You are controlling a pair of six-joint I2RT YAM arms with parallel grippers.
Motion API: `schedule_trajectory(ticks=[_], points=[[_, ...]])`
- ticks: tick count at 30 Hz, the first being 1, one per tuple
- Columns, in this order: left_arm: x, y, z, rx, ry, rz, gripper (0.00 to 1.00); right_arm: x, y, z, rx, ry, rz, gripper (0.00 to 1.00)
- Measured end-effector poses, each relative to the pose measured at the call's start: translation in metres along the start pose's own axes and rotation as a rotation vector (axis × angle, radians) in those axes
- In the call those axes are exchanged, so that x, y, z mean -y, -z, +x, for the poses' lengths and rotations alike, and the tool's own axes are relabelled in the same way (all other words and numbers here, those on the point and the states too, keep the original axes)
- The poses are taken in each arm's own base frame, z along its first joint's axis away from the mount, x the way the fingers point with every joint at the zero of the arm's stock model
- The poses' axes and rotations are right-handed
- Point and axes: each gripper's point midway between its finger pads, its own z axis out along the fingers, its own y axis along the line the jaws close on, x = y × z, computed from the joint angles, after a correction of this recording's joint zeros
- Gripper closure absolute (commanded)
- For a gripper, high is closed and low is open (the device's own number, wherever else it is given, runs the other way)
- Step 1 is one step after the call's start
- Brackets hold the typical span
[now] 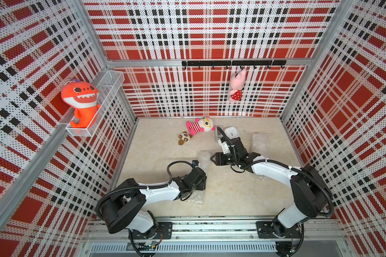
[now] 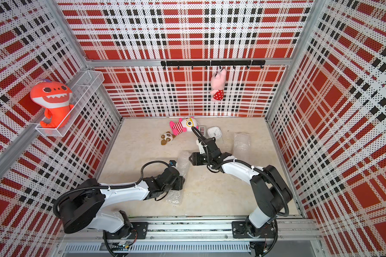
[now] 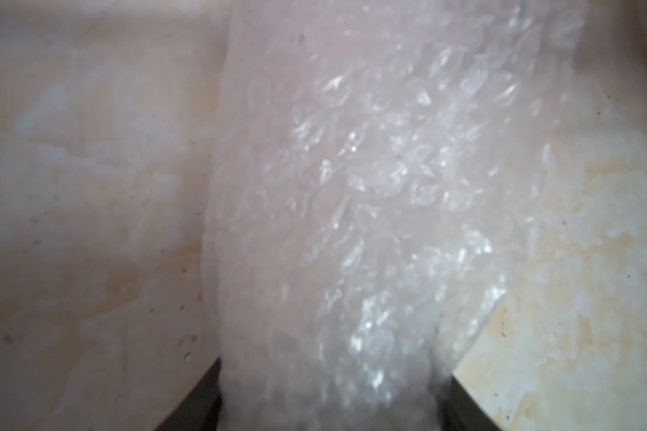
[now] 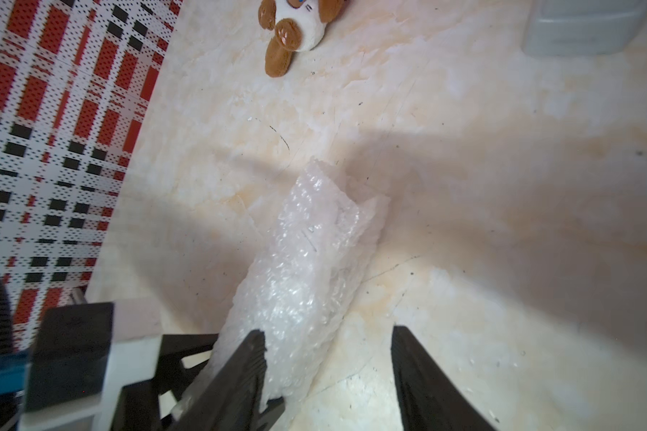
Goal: Wrap vases in bubble wrap
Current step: Wrap the vase in bubble wrap.
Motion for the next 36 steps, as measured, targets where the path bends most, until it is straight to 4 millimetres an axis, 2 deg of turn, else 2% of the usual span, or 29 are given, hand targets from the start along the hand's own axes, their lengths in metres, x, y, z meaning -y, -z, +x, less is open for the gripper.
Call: schedule_trajectory(ticks=[6,9,12,16,18,27,30,32,36], points=[[0.03,-0.012,-0.004,-0.024,-0.141,0.1,0.53,-0.019,0.025,0.007,-0.002,-0.014,-0.091,0.6],[0.037,-0.015,-0.006,-0.03,-0.196,0.126,0.52,-0.026,0.028,0.002,0.008,-0.021,-0.123,0.68],[0.035,-0.016,-0.008,-0.038,-0.213,0.146,0.5,-0.023,0.02,0.001,0.004,-0.032,-0.126,0.73],[0.033,-0.017,-0.009,-0.045,-0.221,0.159,0.47,-0.01,-0.008,-0.001,-0.034,-0.037,-0.091,0.77],[0.032,-0.017,-0.01,-0.044,-0.228,0.159,0.47,0.001,-0.017,0.004,-0.049,-0.04,-0.061,0.79],[0.03,-0.017,-0.011,-0.045,-0.243,0.159,0.44,0.029,-0.035,0.011,-0.055,-0.011,0.017,0.87],[0.03,-0.017,-0.011,-0.045,-0.243,0.158,0.29,0.032,-0.041,0.01,-0.046,0.0,0.011,0.88],[0.029,-0.016,-0.011,-0.043,-0.241,0.154,0.24,0.034,-0.046,0.009,-0.034,0.009,0.005,0.88],[0.025,-0.002,-0.021,-0.009,-0.199,0.136,0.07,0.037,-0.05,0.01,-0.006,0.019,-0.004,0.89]])
